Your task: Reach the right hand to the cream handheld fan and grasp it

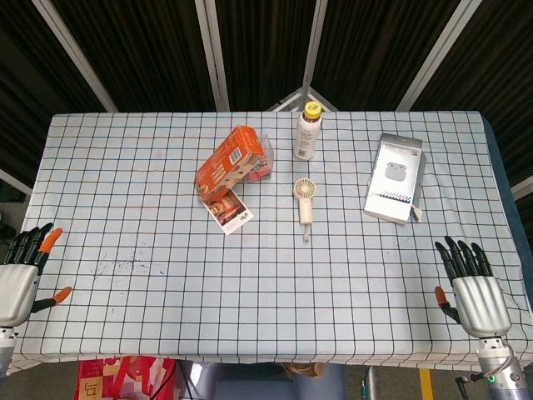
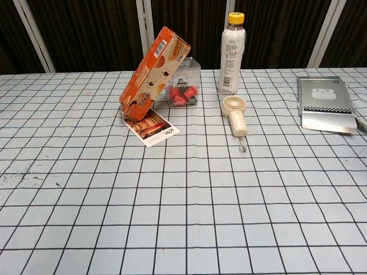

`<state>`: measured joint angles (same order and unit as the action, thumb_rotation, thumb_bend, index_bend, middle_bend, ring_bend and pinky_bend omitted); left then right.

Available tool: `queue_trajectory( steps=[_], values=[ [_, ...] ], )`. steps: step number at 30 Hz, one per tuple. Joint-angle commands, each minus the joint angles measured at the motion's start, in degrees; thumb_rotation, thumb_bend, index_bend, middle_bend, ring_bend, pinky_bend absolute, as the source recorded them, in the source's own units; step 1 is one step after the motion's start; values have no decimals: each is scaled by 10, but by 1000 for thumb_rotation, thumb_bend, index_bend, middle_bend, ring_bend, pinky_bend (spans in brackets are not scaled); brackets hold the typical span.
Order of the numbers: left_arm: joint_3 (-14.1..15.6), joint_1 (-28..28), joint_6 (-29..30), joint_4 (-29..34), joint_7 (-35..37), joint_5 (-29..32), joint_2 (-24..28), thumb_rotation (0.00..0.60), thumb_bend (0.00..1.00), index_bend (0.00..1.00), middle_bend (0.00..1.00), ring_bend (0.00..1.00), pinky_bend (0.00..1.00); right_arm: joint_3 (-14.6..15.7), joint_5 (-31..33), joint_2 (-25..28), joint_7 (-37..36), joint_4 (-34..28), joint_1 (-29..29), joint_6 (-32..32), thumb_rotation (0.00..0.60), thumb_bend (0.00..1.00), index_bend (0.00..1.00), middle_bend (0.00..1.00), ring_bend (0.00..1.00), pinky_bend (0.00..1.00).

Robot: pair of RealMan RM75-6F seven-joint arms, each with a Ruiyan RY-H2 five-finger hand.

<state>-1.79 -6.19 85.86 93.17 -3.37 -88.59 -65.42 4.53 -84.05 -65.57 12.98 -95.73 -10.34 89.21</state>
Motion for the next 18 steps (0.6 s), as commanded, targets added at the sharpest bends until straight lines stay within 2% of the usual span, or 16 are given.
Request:
queue_trajectory(
  steps=[1,7,9,11,12,14,15,18],
  values=[
    [0,0,0,1,0,0,0,600,38,0,0,0,0,-2,-2,1,-2,0,3,-2,600,439,0,0,0,0],
    [1,0,2,3,-2,-4,0,600,38,0,0,0,0,-11,-4,1,-9,-1,5,-8,600,438,0,0,1,22],
    [3,1,1,2,-4,-5,0,600,38,0,0,0,0,-20,-1,2,-16,-8,0,-14,600,439,0,21,68,163],
    [3,1,1,4,-1,-4,1,600,38,0,0,0,0,-36,2,1,-21,-16,-11,-23,600,439,0,191,302,455],
    [2,0,1,4,0,-4,1,600,38,0,0,0,0,-43,3,1,-20,-19,-17,-28,600,439,0,343,463,593],
    [1,-1,1,3,0,-5,0,600,38,0,0,0,0,-60,10,-2,-18,-27,-33,-44,600,439,0,542,660,733],
    [1,-2,0,3,-1,-6,0,600,38,0,0,0,0,-71,21,-4,-16,-37,-45,-60,600,439,0,611,727,783],
    [3,-3,-3,4,0,-8,0,600,38,0,0,0,0,-98,56,-13,-3,-62,-79,-112,600,480,0,717,823,856]
  ],
)
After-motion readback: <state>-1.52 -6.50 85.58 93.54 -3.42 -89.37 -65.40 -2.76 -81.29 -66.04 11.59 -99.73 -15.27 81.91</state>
